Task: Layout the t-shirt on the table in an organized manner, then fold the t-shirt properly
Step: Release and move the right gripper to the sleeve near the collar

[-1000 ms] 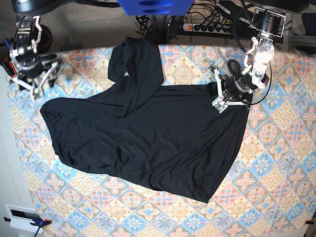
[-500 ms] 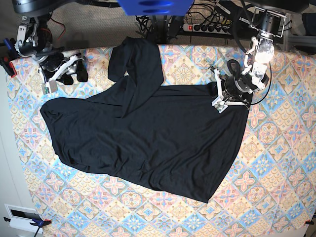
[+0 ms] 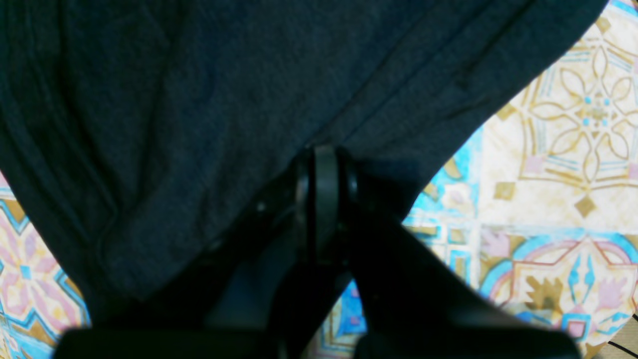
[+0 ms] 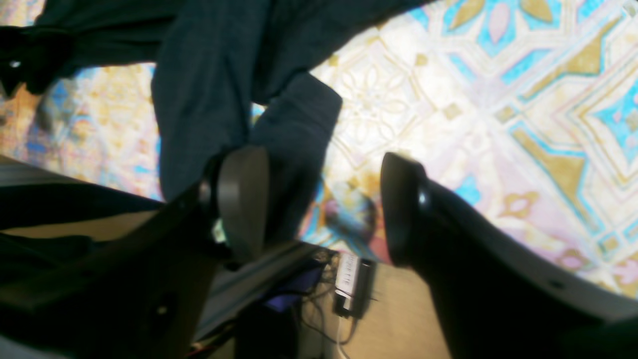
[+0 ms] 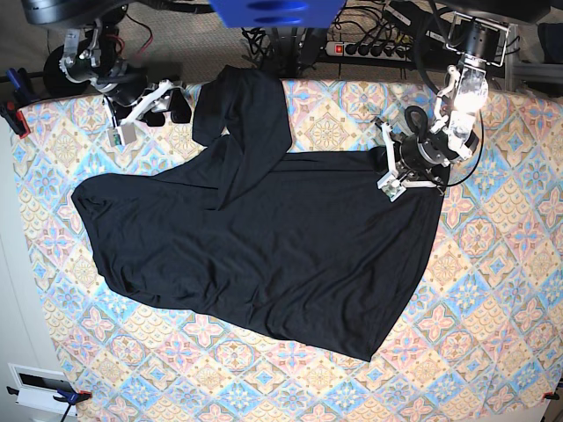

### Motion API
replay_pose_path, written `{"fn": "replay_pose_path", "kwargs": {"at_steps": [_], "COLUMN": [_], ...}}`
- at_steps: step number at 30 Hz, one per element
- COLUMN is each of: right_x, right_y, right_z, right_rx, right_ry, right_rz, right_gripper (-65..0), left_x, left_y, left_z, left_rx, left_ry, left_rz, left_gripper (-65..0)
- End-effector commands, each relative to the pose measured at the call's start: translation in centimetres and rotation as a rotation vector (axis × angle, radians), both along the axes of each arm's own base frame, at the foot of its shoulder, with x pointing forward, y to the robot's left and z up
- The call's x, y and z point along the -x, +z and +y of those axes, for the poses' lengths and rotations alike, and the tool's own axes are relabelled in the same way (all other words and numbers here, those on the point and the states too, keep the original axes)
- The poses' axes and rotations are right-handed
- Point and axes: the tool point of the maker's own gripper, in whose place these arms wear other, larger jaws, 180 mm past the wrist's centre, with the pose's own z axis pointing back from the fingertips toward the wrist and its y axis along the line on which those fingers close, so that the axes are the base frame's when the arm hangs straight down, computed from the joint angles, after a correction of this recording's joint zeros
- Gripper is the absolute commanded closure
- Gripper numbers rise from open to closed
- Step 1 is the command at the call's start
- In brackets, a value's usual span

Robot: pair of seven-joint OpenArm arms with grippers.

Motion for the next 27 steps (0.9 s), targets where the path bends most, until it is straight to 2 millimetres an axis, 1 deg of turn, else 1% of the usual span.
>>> {"fn": "replay_pose_path", "kwargs": {"at_steps": [1,3,6,11,14,16,18,21,23,25,27], "right_x": [-0.2,0.0,0.4,1.1,-0.8,-2.1,-2.4,-2.5,-2.5,-3.1,-3.0], "right_y": [0.3,-0.3,-1.0,-2.2,-1.7,-1.1,-1.0,-1.0,-1.1,-1.0,-1.5], "right_z": [-0.2,-0.6,-0.1,2.1,3.1,3.9,4.1,4.2,4.1,4.1,3.9], "right_rx": [0.02,0.068,0.096,0.074,0.055,0.038,0.033,0.032,0.031,0.03,0.029], "right_ry": [0.002,0.0,0.016,0.078,0.097,0.097,0.096,0.095,0.094,0.092,0.084], "right_rz": [-0.019,-0.004,0.014,0.051,0.01,-0.024,-0.032,-0.034,-0.029,-0.039,-0.026], "right_gripper": [-34.5,-34.5,-34.5,-34.5,-34.5,-34.5,-34.5,-34.5,-34.5,-34.5,-34.5], "left_x": [3.0,3.0,3.0,3.1,3.1,3.6,3.7,4.3,4.3,4.3,4.3], "left_y": [-2.5,-2.5,-2.5,-2.5,-2.5,-2.7,-2.8,-3.0,-3.0,-3.0,-3.0], "left_z": [2.2,2.2,2.2,2.2,2.2,2.2,1.8,1.8,1.8,1.8,2.0], "left_rx": [-0.146,-0.146,-0.146,-0.144,-0.144,-0.142,-0.123,-0.119,-0.119,-0.119,-0.124], "left_ry": [-0.013,-0.013,-0.013,-0.013,-0.013,-0.013,-0.017,-0.016,-0.016,-0.016,-0.017], "left_rz": [0.133,0.133,0.133,0.135,0.135,0.143,0.131,0.141,0.141,0.141,0.141], "left_gripper": [0.0,0.0,0.0,0.0,0.0,0.0,0.0,0.0,0.0,0.0,0.0]}}
